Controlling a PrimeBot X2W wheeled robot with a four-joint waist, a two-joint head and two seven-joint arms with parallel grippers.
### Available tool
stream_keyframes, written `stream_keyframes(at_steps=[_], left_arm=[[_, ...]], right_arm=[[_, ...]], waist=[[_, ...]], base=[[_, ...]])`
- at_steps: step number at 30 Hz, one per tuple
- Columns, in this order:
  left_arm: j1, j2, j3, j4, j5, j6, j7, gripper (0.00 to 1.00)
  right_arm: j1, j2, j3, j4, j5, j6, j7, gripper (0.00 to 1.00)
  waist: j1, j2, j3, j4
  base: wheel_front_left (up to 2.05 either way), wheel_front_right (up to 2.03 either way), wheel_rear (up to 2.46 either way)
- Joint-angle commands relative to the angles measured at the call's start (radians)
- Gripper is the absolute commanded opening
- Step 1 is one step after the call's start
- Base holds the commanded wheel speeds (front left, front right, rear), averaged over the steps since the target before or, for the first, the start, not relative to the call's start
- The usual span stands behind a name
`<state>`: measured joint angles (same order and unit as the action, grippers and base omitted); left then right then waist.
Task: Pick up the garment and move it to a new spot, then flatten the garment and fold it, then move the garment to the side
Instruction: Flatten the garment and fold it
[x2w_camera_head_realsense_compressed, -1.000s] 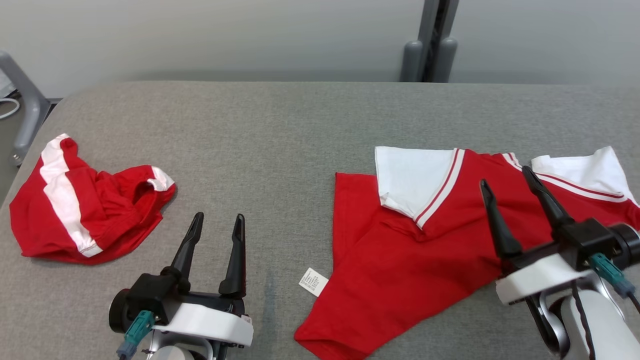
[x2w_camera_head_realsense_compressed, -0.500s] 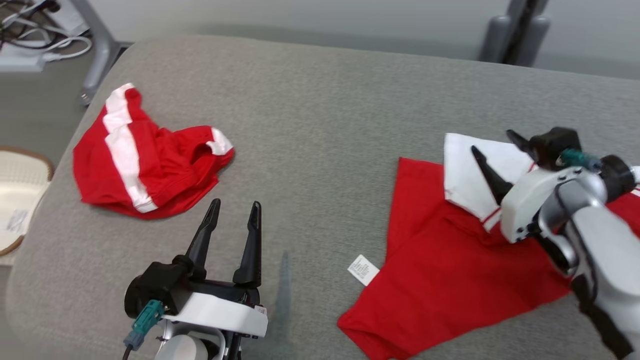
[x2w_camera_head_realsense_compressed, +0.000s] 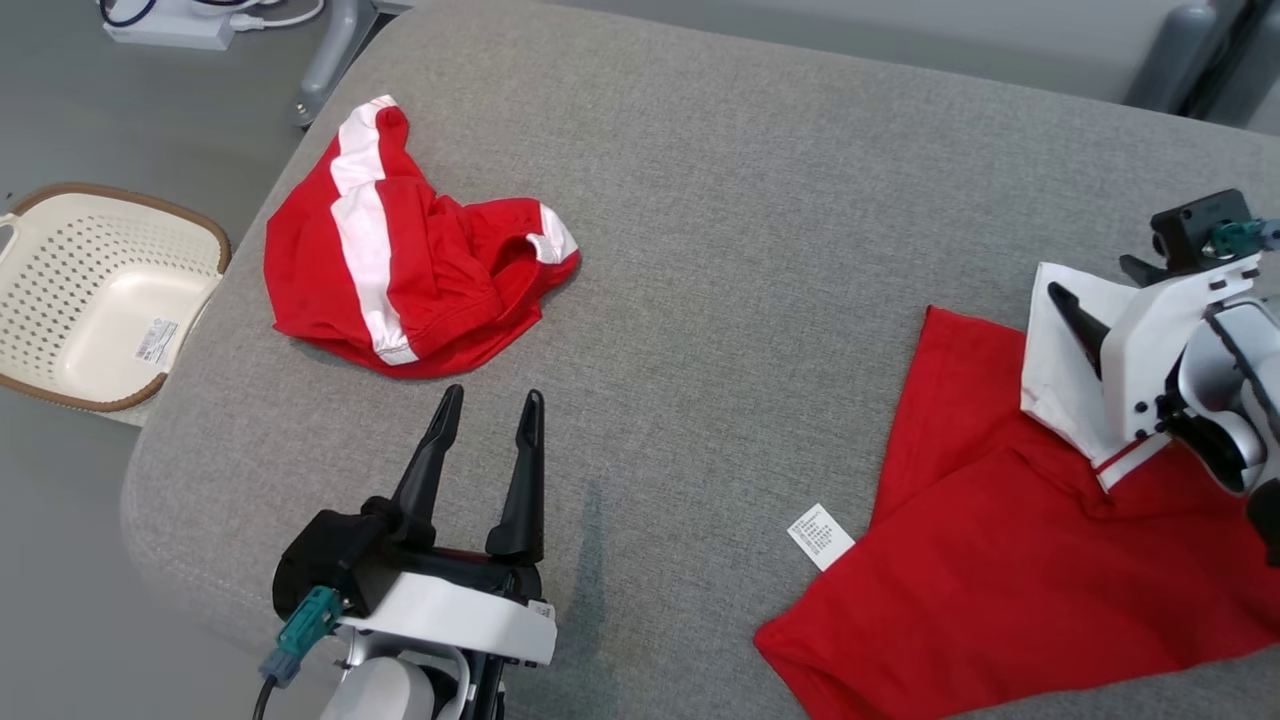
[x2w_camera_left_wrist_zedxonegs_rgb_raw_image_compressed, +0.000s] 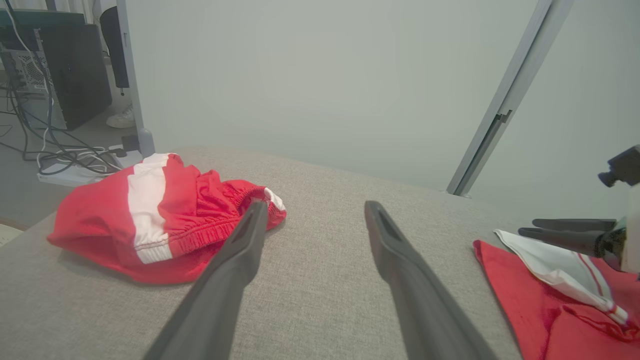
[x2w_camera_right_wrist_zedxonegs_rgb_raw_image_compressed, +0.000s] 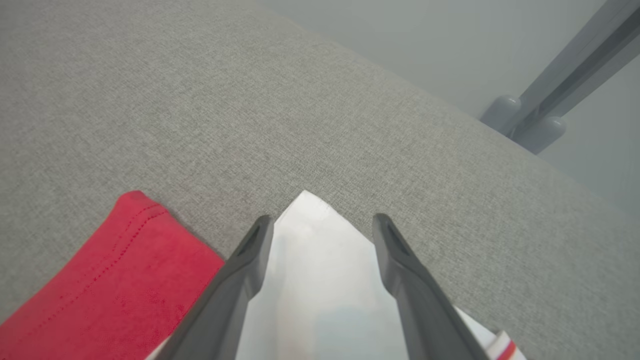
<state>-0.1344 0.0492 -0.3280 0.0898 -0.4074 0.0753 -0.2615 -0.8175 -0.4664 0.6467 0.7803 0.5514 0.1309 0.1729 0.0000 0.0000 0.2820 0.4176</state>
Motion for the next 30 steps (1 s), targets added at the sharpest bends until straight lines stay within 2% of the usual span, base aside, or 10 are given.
stream_keyframes(at_steps=[1,17,18,19,20,21,26,30], left_arm=[[-0.024,0.002,-0.004,-0.005,-0.008,0.006,-0.003,1.00],[-0.032,0.003,-0.039,-0.005,-0.023,0.014,-0.003,1.00],[-0.032,0.003,-0.039,-0.005,-0.024,0.013,-0.003,1.00],[-0.033,0.003,-0.040,-0.005,-0.025,0.013,-0.003,1.00],[-0.035,0.003,-0.040,-0.005,-0.026,0.015,-0.003,1.00],[-0.036,0.003,-0.040,-0.004,-0.026,0.016,-0.003,1.00],[-0.038,0.003,-0.034,-0.001,-0.025,0.018,-0.003,1.00],[-0.033,0.003,-0.022,0.003,-0.011,0.013,-0.003,1.00]], right_arm=[[-0.017,-0.016,0.013,0.010,0.014,0.000,0.004,1.00],[-0.118,-0.079,0.197,0.052,0.174,0.000,0.116,1.00],[-0.119,-0.080,0.205,0.057,0.183,0.000,0.123,0.64],[-0.119,-0.080,0.213,0.060,0.194,0.000,0.129,0.38],[-0.119,-0.080,0.219,0.064,0.207,0.000,0.138,0.05],[-0.120,-0.080,0.224,0.068,0.217,0.000,0.140,0.00],[-0.132,-0.082,0.243,0.063,0.239,0.000,0.083,0.00],[-0.142,-0.066,0.257,0.058,0.242,0.000,-0.016,0.00]], waist=[[0.0000,0.0000,0.009,0.012],[0.0000,0.0000,0.038,0.044],[0.0000,0.0000,0.039,0.045],[0.0000,0.0000,0.040,0.045],[0.0000,0.0000,0.041,0.045],[0.0000,0.0000,0.041,0.044],[0.0000,0.0000,0.038,0.036],[0.0000,0.0000,0.014,0.004]], base=[[0.00,0.00,0.00],[0.00,0.00,0.00],[0.00,0.00,0.00],[0.00,0.00,0.00],[0.00,0.00,0.00],[0.00,0.00,0.00],[0.00,0.00,0.00],[0.00,0.00,0.00]])
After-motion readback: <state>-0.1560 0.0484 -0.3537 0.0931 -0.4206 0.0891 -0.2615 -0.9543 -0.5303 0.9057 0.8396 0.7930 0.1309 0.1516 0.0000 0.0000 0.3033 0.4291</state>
